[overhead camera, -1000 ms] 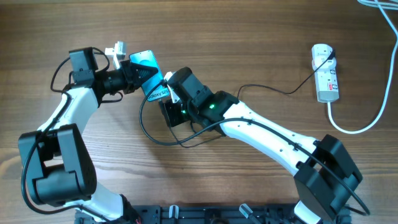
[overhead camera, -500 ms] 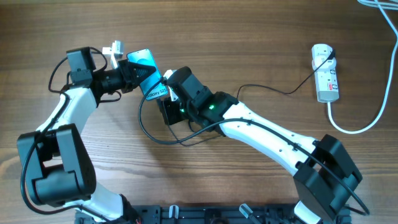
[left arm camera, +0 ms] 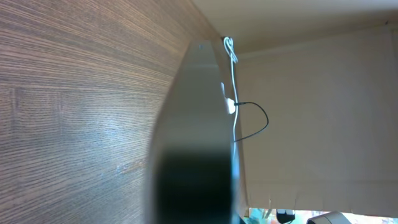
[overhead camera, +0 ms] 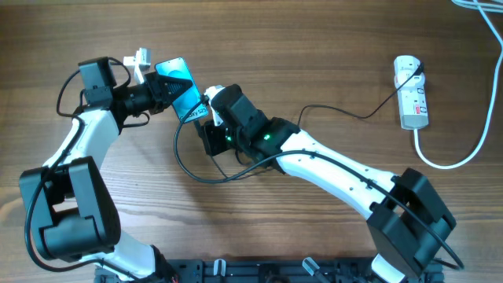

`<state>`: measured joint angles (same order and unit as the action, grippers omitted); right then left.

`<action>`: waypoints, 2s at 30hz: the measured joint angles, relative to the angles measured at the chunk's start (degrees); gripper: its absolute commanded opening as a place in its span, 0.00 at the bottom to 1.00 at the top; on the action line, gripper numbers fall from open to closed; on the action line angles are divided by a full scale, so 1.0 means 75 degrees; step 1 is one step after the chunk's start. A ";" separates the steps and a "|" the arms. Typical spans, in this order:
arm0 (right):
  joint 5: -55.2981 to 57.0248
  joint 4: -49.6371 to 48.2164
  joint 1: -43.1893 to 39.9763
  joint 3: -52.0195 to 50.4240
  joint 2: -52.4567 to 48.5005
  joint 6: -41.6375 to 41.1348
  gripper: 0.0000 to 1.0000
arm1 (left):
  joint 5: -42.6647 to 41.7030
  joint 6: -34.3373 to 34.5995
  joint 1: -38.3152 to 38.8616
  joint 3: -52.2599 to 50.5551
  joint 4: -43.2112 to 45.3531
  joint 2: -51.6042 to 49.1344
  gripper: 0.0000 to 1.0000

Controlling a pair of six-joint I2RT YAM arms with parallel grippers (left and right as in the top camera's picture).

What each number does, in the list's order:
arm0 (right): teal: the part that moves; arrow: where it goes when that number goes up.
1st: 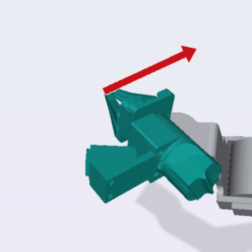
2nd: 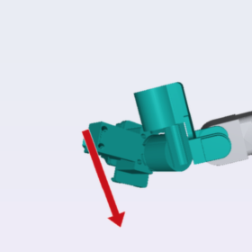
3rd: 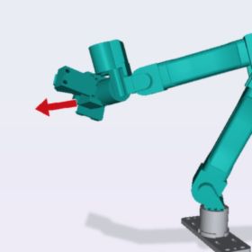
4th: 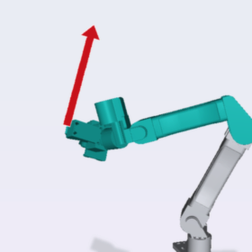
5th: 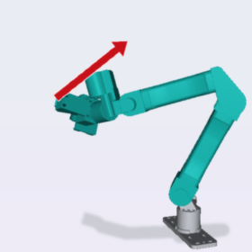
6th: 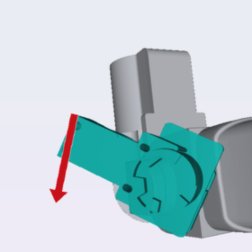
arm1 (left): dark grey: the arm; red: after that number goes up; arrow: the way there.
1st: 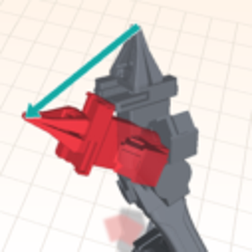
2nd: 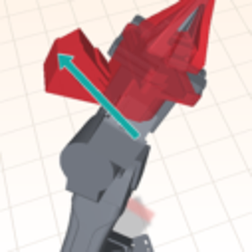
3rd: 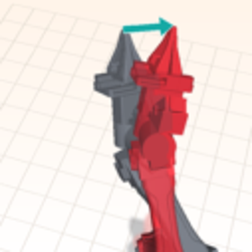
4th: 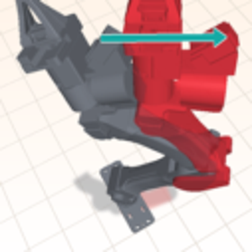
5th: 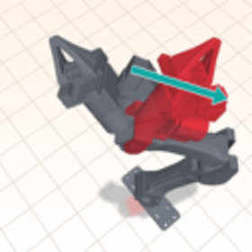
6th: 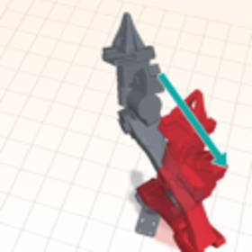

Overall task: Plug charger to phone and switch on socket
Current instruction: 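Push the USB-C plug into the phone's port with the right gripper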

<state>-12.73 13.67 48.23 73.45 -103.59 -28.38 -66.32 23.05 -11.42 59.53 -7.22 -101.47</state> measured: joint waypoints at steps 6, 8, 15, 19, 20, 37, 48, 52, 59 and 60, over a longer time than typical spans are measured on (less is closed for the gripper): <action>0.0085 0.0289 -0.0003 0.0032 -0.0006 0.0070 0.44 | -0.0017 0.0000 0.0047 -0.0015 -0.0125 0.0000 0.04; 0.0251 0.0697 -0.0029 0.0044 0.0125 0.0131 0.87 | -0.0172 0.0003 0.0189 -0.0070 -0.0201 0.0000 0.04; 0.0370 0.2221 -0.0428 0.0154 0.1227 0.0166 1.00 | -0.0318 0.0003 0.0230 -0.0087 -0.0219 0.0000 0.04; 0.0291 0.2696 -0.0399 0.0154 0.1221 0.0166 0.87 | -0.0321 0.0003 0.0326 -0.0090 -0.0230 0.0000 0.04; 0.0268 0.2827 -0.0364 0.0157 0.1221 0.0178 0.83 | -0.0321 0.0003 0.0393 -0.0090 -0.0230 0.0000 0.04; 0.0044 0.1868 0.0009 0.0154 0.0239 -0.0242 0.29 | -0.0344 0.0003 0.0880 -0.0093 -0.0198 0.0000 0.04; 0.0102 0.1827 0.0038 0.0157 0.0239 -0.0242 0.04 | -0.0347 -0.0114 0.0880 -0.0093 -0.0172 0.0000 0.04; -0.0251 0.1568 -0.0047 0.0131 0.0198 -0.0271 0.05 | -0.0379 -0.0192 0.0842 -0.0090 -0.0114 0.0000 0.04; -0.0761 0.1087 -0.0259 0.0000 0.0178 -0.0332 0.05 | -0.0402 -0.0201 0.0758 -0.0035 -0.0026 0.0000 0.04; -0.0764 0.1052 -0.0259 -0.0006 0.0172 -0.0332 0.05 | -0.0399 -0.0201 0.0749 -0.0023 -0.0023 0.0000 0.04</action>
<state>-18.46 21.56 46.28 73.41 -102.30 -30.87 -69.32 21.54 -5.80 59.35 -7.40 -101.47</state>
